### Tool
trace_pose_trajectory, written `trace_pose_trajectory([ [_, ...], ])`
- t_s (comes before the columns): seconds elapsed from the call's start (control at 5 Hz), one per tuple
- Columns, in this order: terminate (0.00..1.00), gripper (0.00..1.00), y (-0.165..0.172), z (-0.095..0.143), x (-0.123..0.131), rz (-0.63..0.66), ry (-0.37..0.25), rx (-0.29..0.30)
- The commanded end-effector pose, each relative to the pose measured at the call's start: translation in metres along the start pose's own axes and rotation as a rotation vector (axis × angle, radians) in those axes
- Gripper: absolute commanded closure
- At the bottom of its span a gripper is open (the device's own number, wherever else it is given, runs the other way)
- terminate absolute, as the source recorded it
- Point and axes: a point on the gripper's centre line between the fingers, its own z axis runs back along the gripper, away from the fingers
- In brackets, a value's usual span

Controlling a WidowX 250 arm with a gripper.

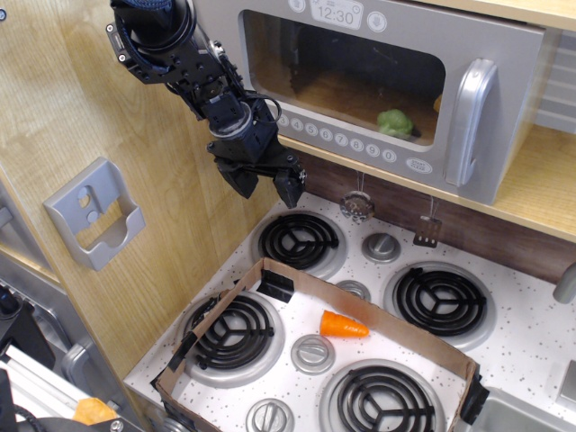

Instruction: Open microwave

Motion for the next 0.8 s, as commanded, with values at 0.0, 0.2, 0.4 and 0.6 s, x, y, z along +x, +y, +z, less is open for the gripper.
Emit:
trace_pose_trajectory([
  [0.0, 0.00, 0.00, 0.000, 0.000, 0.000, 0.000, 0.000, 0.000],
  [0.2, 0.00, 0.00, -0.033, 0.023, -0.002, 0.002, -0.021, 0.094],
  [0.4, 0.00, 0.00, -0.062, 0.038, -0.012, 0.025, -0.031, 0.097],
  [0.6, 0.00, 0.00, -0.089, 0.050, -0.021, 0.056, -0.068, 0.096],
])
